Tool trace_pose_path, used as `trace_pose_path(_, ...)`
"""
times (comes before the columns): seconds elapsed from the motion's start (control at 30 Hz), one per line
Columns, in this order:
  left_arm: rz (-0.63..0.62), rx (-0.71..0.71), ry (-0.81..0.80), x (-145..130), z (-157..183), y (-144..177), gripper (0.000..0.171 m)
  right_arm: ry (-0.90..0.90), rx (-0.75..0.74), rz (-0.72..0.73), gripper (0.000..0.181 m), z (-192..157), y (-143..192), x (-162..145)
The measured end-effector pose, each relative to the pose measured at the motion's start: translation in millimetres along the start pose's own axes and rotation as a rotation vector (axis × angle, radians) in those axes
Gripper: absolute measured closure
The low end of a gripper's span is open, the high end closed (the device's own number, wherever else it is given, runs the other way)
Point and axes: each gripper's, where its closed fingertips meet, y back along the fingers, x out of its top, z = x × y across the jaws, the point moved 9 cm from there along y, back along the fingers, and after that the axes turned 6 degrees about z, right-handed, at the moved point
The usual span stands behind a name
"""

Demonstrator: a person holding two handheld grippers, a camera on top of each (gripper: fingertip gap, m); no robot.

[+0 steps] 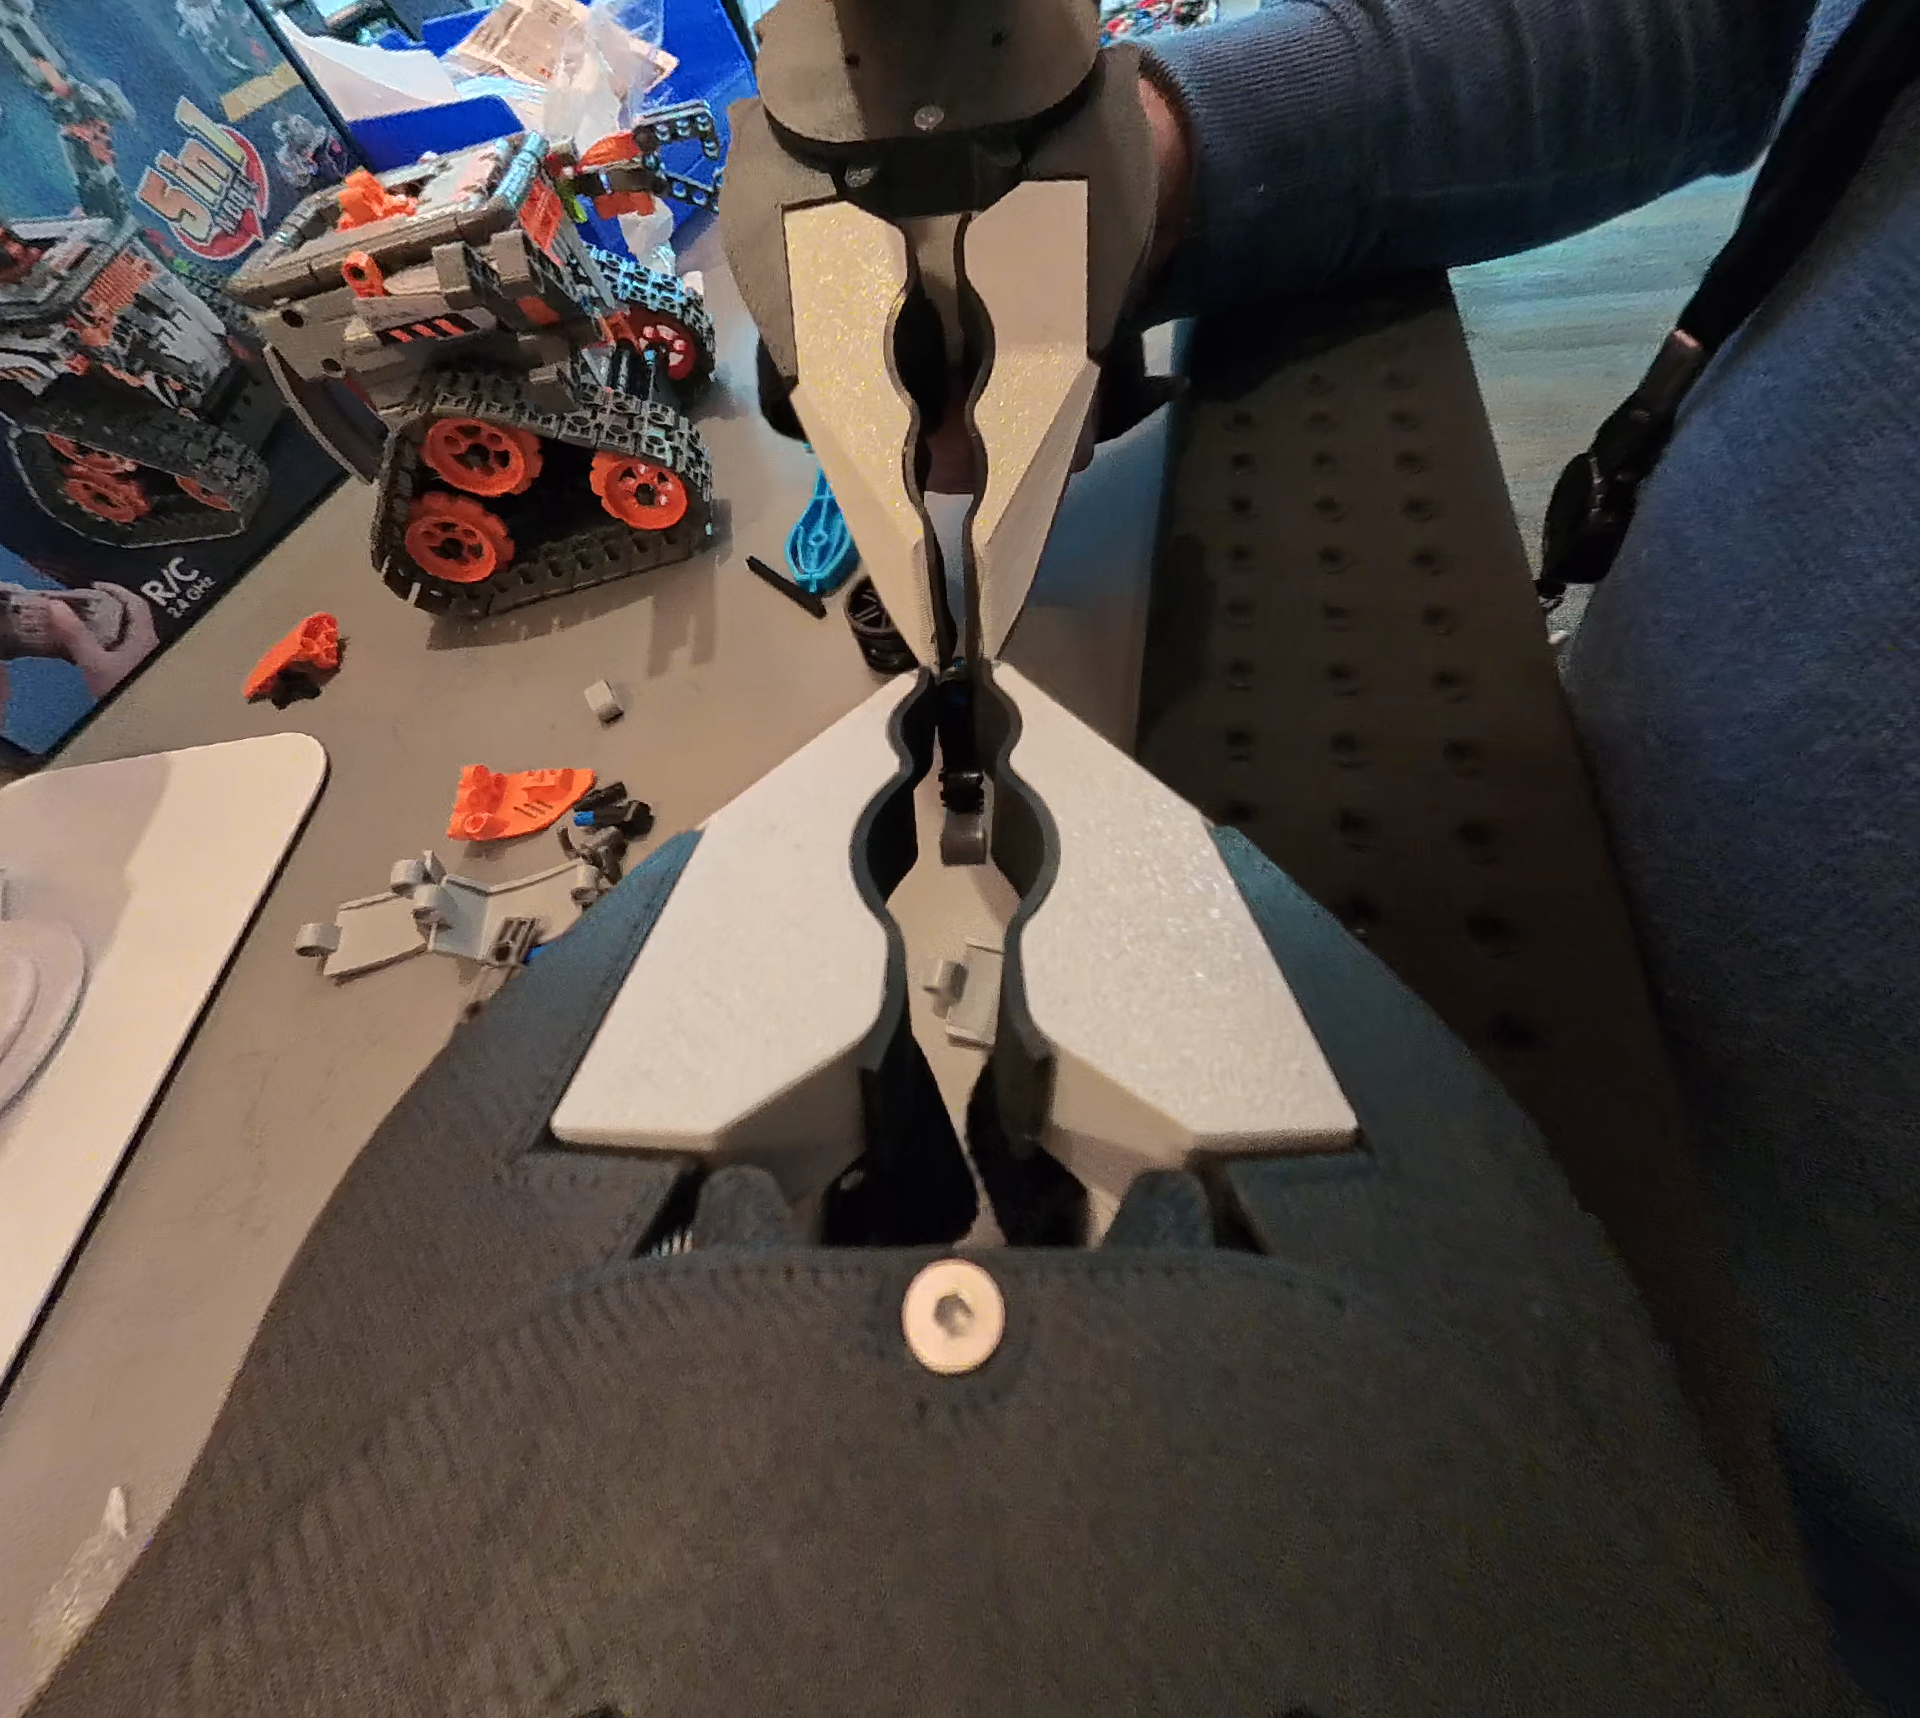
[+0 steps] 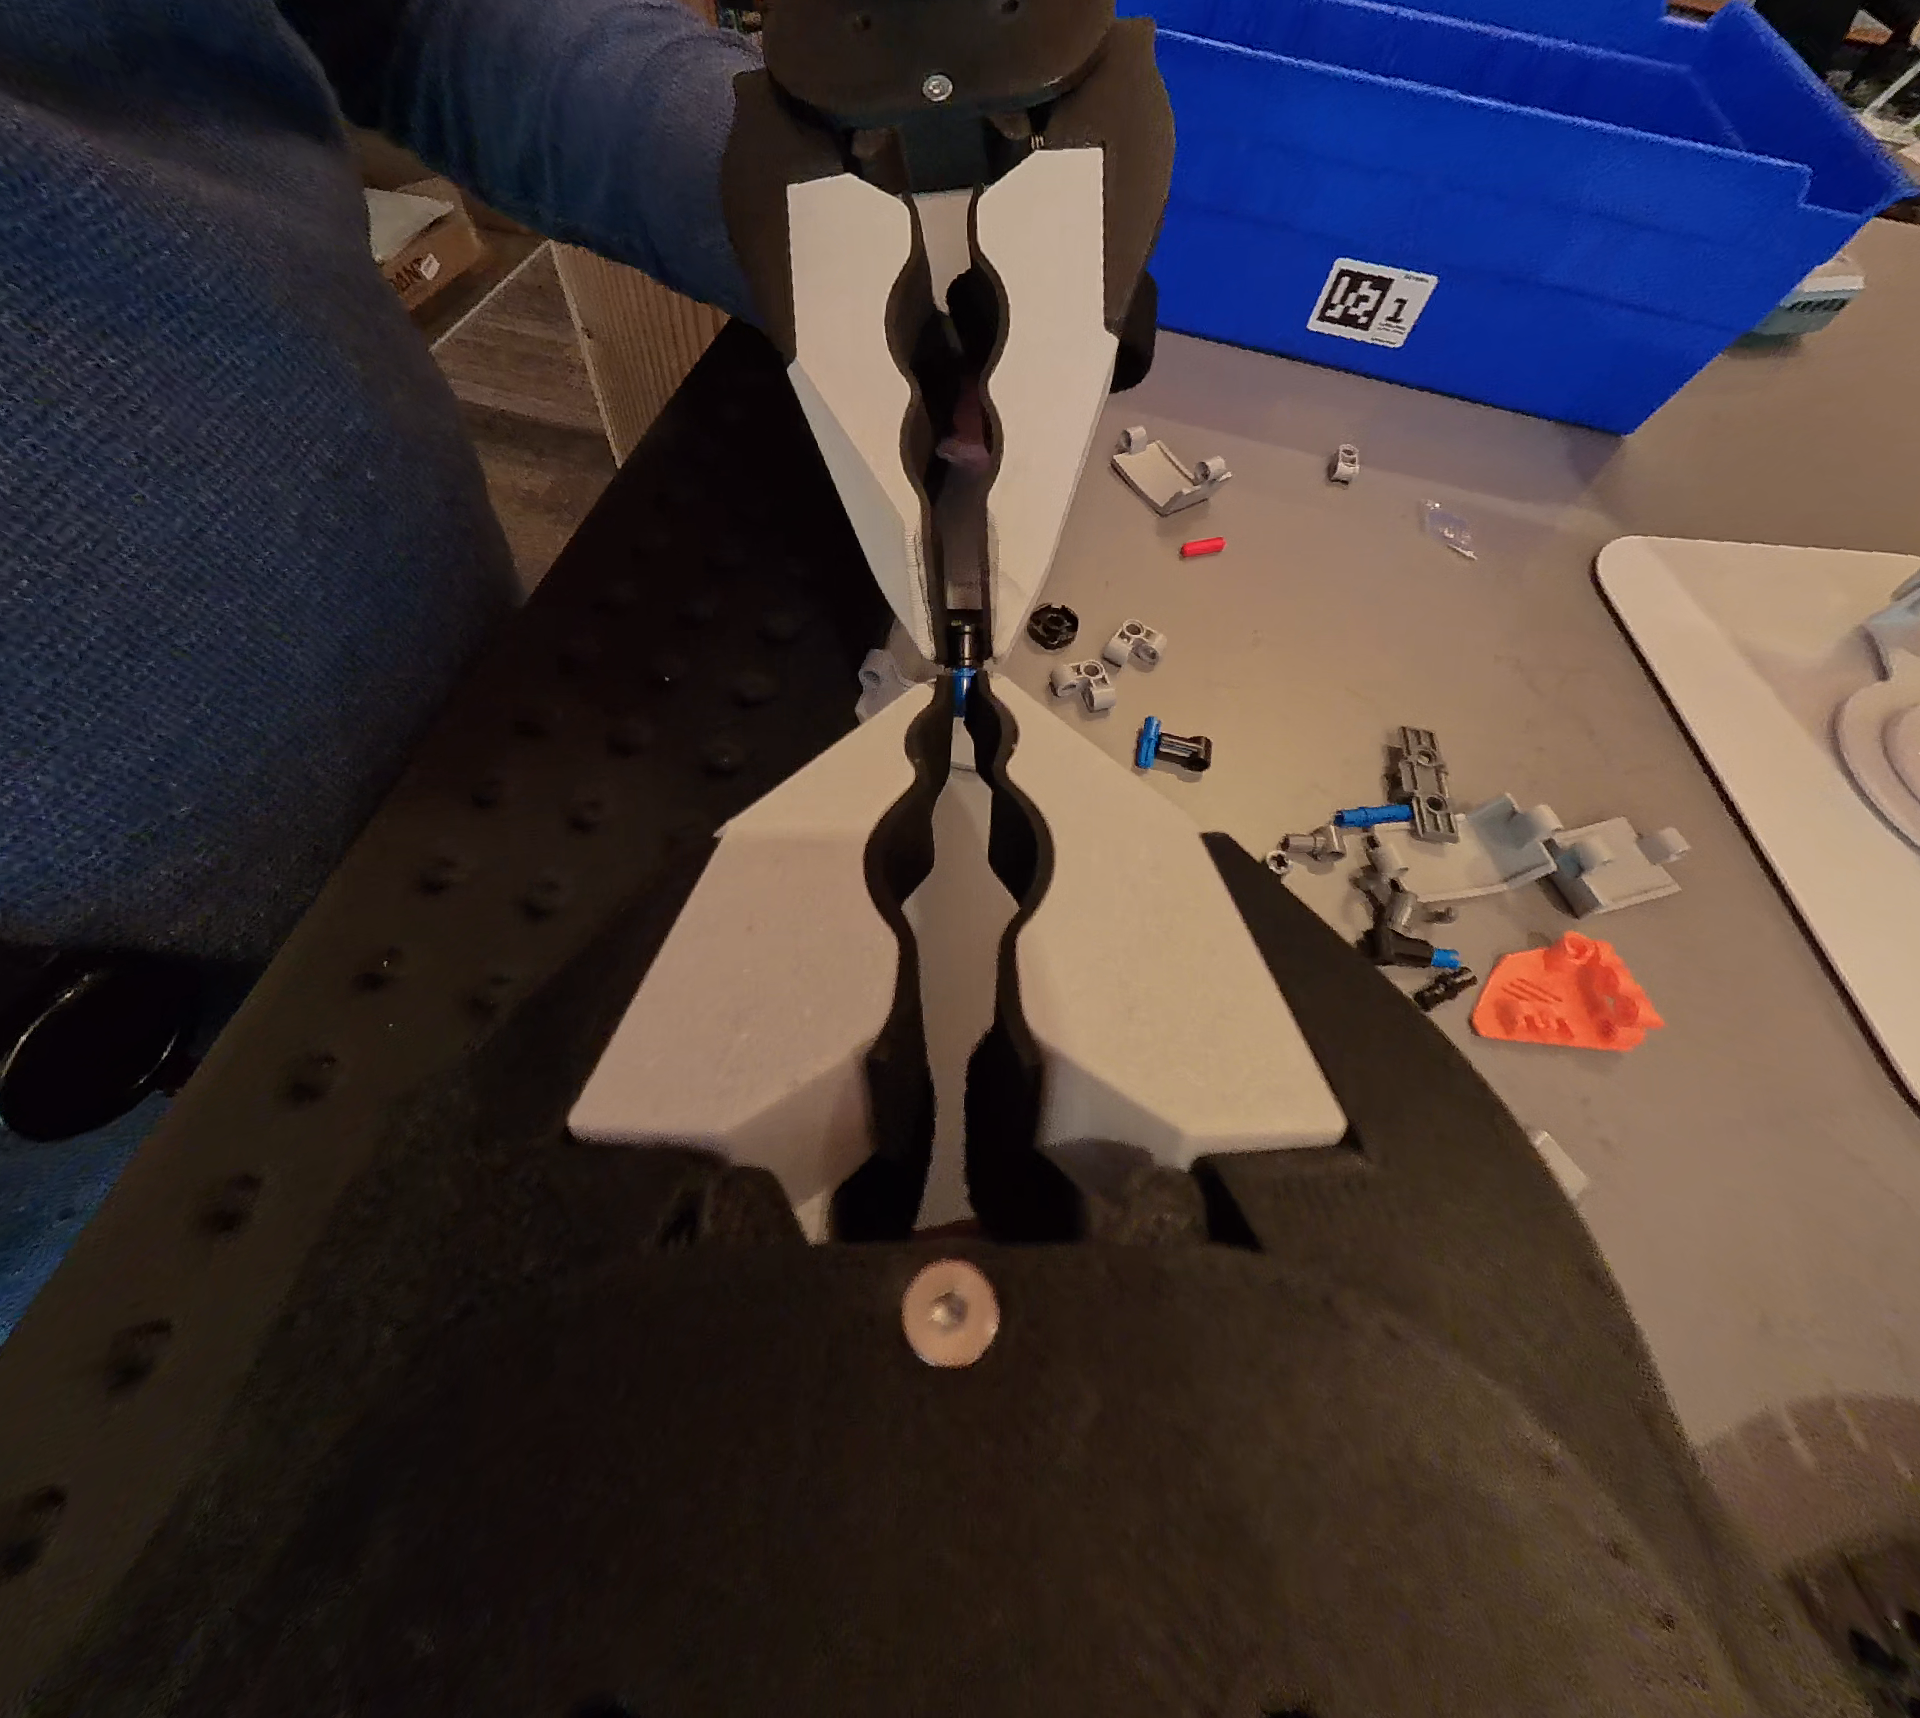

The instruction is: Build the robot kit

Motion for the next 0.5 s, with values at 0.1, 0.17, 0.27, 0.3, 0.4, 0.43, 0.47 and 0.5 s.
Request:
trace_pose_path(0.1, 0.004, 0.014, -0.005, 4, -3, -1, 0.163, -0.006, -0.006, -0.001, 0.180, 2, 6, 0)
trace_pose_path(0.17, 0.004, 0.033, -0.003, 5, -6, 1, 0.153, -0.010, -0.024, -0.002, 0.181, 4, 11, -1)
trace_pose_path(0.27, -0.025, 0.039, -0.009, 3, -6, -1, 0.153, -0.014, -0.031, 0.011, 0.181, 5, 16, 0)
trace_pose_path(0.3, -0.035, 0.034, -0.006, 2, -6, -3, 0.156, -0.010, -0.030, 0.012, 0.181, 4, 16, 0)
trace_pose_path(0.4, -0.042, 0.027, -0.013, 2, -3, -7, 0.165, -0.005, -0.024, 0.010, 0.180, 4, 16, 1)
trace_pose_path(0.43, -0.048, 0.027, -0.012, 1, -2, -8, 0.165, -0.002, -0.024, 0.007, 0.180, 3, 17, 0)
trace_pose_path(0.47, -0.047, 0.025, -0.011, 1, -2, -9, 0.166, -0.002, -0.023, 0.008, 0.180, 3, 17, 0)
trace_pose_path(0.5, -0.047, 0.020, -0.010, 1, -1, -9, 0.166, -0.004, -0.020, 0.011, 0.180, 3, 17, 1)
